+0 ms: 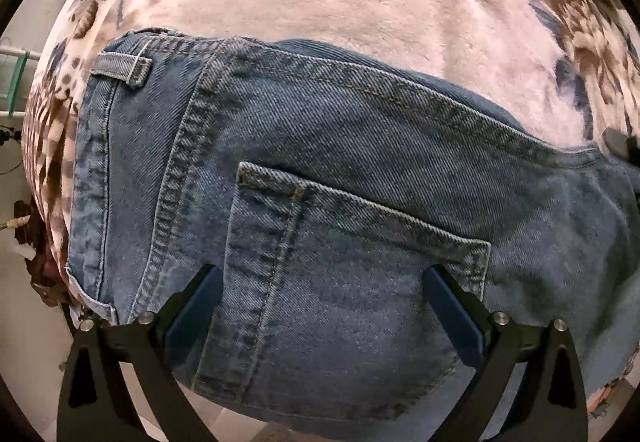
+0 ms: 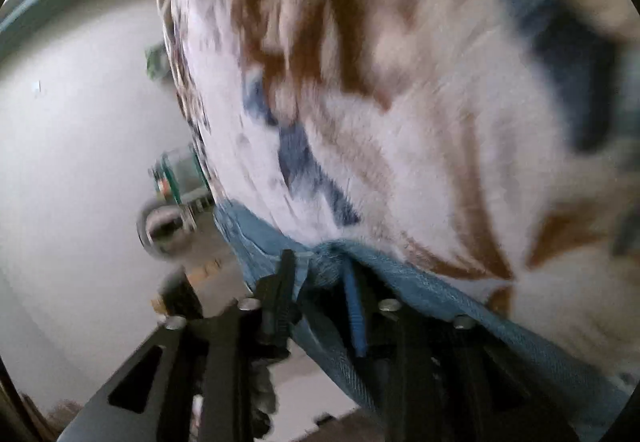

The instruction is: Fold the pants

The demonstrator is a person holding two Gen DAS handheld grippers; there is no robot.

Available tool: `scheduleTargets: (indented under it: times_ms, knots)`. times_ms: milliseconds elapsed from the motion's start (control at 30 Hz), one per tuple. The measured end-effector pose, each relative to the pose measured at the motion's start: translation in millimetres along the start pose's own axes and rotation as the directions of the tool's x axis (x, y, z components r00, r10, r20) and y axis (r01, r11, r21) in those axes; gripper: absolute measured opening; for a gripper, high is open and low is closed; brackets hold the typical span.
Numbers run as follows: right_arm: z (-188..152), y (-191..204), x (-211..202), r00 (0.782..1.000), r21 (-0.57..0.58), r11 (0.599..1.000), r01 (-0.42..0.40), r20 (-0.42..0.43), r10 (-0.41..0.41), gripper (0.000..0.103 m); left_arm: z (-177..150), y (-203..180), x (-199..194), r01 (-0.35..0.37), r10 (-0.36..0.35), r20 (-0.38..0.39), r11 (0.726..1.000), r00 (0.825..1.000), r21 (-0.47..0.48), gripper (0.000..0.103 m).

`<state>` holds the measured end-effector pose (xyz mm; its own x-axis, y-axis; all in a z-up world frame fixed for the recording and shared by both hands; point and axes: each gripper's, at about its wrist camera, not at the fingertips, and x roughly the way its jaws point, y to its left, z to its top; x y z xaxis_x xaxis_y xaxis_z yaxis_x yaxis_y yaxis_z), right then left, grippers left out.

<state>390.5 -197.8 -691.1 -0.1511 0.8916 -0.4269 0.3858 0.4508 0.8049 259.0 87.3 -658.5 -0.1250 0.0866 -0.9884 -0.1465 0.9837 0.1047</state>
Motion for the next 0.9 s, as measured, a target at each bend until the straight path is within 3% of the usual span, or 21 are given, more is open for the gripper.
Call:
scheduleTargets:
  times_ms: [67,133,233,300,367,400,433,467,500,533,567,667,733,833,900]
  knots:
    - [-0.8,7.1,-25.2,0.995,-0.015,0.998,0.064,0.078,-0.063,0.019,-1.7,-1.9,-11.0,-0.001,0.001,0.006,1.0,1.0,0.003,0.103]
    - [-5.7,20.9,-49.2,0.99,-0.116,0.985,0.13,0.062,-0.123,0.024,-1.1,-8.7,-27.1,0.01,-0.011,0.04,1.0,0.999,0.021,0.103]
    - [-22.8,37.4,-68.8,0.975,-0.241,0.946,0.218,0.022,-0.22,0.066,2.8,-28.2,-50.1,0.062,-0.068,0.093,0.996,0.993,0.066,0.103]
    - [-32.3,41.4,-76.8,0.953,-0.327,0.901,0.286,0.0,-0.302,0.066,9.5,-48.3,-56.3,0.095,-0.107,0.11,0.99,0.988,0.108,0.103]
    - [-40.9,31.3,-70.3,0.912,-0.381,0.846,0.373,-0.015,-0.409,0.066,17.1,-66.2,-53.4,0.089,-0.108,0.121,0.985,0.987,0.149,0.103]
    - [-42.7,27.8,-69.0,0.888,-0.399,0.816,0.418,-0.009,-0.46,0.065,22.9,-77.1,-48.1,0.081,-0.104,0.125,0.981,0.987,0.174,0.103]
    - [-50.1,30.6,-53.7,0.866,-0.415,0.79,0.451,-0.011,-0.5,0.052,28.4,-86.2,-42.0,0.067,-0.093,0.129,0.979,0.987,0.194,0.103]
    - [-51.0,26.1,-50.9,0.848,-0.432,0.768,0.473,-0.013,-0.53,0.027,33.5,-94.2,-34.5,0.044,-0.072,0.127,0.977,0.989,0.21,0.103]
    - [-48.2,18.0,-49.7,0.827,-0.445,0.741,0.503,-0.001,-0.563,0.018,38.7,-99.7,-27.8,0.026,-0.054,0.123,0.975,0.991,0.219,0.103]
    - [-47.1,14.4,-52.1,0.813,-0.441,0.724,0.53,0.024,-0.581,0.012,44.2,-104.4,-22.0,0.014,-0.044,0.127,0.974,0.991,0.226,0.103]
    - [-44.2,12.4,-57.9,0.813,-0.418,0.726,0.547,0.058,-0.579,0.008,47.6,-107.2,-19.4,0.002,-0.035,0.134,0.972,0.99,0.234,0.103]
    - [-41.7,9.6,-81.1,0.798,-0.333,0.727,0.601,0.191,-0.572,0.004,55.7,-115.9,-15.0,-0.031,-0.014,0.167,0.965,0.986,0.262,0.103]
    - [-38.3,2.2,-103.3,0.8,-0.283,0.749,0.599,0.24,-0.55,0.003,63.8,-121.3,-11.7,-0.039,-0.006,0.166,0.963,0.986,0.266,0.103]
    - [-33.3,-19.7,-121.4,0.817,-0.247,0.779,0.576,0.217,-0.535,0.004,71.4,-122.0,-11.5,-0.033,-0.007,0.153,0.967,0.988,0.253,0.103]
    - [-32.3,-23.5,-124.4,0.85,-0.204,0.828,0.522,0.202,-0.486,0.008,75.4,-118.9,-15.4,-0.038,-0.002,0.15,0.965,0.989,0.259,0.103]
